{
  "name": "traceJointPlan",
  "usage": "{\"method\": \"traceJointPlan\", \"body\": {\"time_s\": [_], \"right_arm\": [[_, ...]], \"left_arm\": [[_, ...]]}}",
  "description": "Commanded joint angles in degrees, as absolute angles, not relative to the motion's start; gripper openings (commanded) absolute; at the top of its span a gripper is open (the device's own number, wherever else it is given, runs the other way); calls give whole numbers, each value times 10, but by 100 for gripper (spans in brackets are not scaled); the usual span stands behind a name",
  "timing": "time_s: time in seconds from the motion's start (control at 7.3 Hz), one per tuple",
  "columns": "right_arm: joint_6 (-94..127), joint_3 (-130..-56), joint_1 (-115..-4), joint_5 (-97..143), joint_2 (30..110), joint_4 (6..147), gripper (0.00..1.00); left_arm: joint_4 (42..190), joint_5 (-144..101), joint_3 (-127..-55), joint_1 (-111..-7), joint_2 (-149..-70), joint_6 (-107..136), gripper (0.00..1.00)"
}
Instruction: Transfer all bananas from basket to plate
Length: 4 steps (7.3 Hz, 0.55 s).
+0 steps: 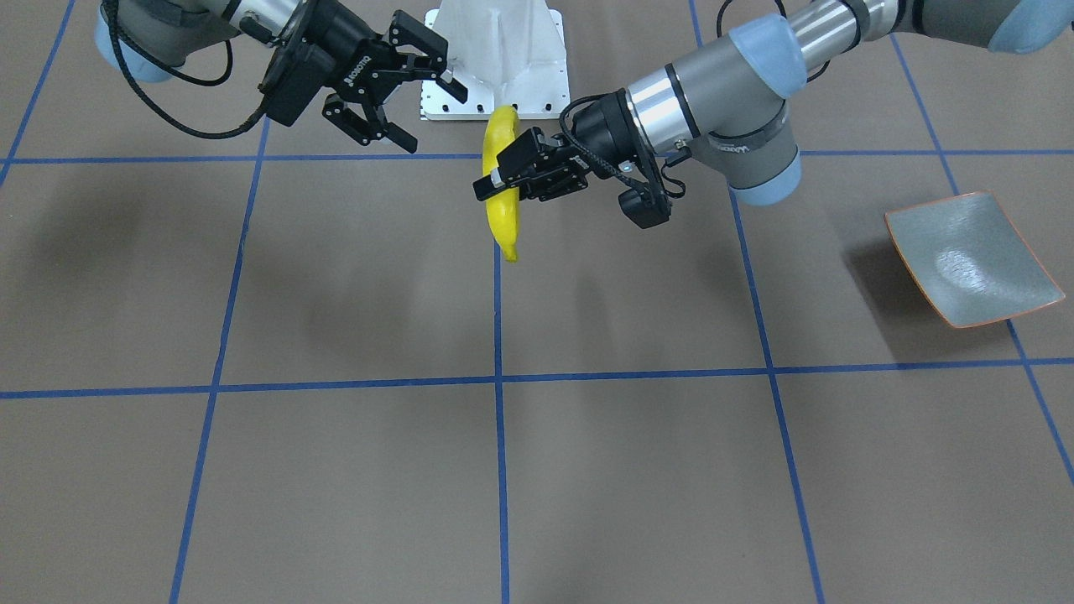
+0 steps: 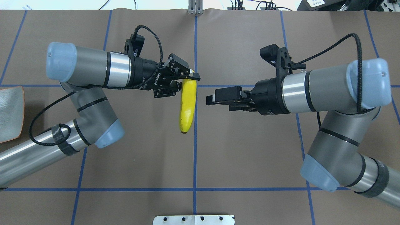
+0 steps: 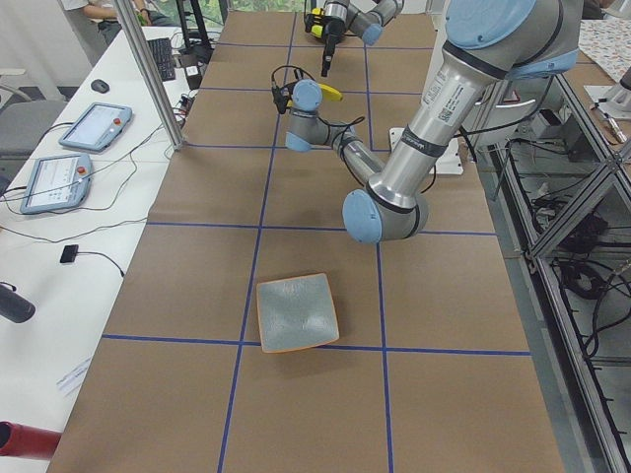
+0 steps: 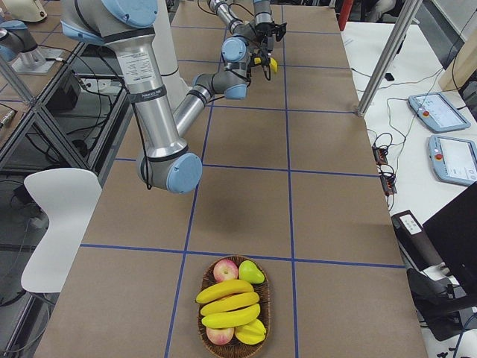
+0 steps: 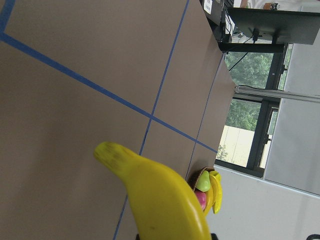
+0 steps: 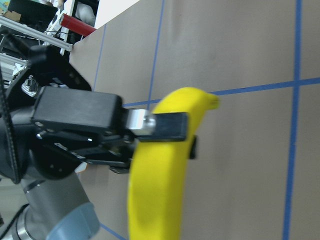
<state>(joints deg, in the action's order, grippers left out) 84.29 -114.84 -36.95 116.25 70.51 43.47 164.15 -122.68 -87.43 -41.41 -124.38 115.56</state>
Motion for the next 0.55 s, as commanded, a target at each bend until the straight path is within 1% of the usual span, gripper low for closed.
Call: {"method": "traceJointPlan", "body": {"time_s": [0.0, 0.27, 0.41], "right_arm": [[842, -1152, -399, 1173, 757, 433, 100], [842, -1155, -430, 1176, 808, 433, 100], [842, -1154, -445, 1177, 830, 433, 100]], "left_arm": [[1637, -1380, -874, -519, -1159, 1041, 0], [1611, -1423, -868, -604, -1070, 962, 0], [1543, -1427, -873, -620, -1040, 906, 0]]}}
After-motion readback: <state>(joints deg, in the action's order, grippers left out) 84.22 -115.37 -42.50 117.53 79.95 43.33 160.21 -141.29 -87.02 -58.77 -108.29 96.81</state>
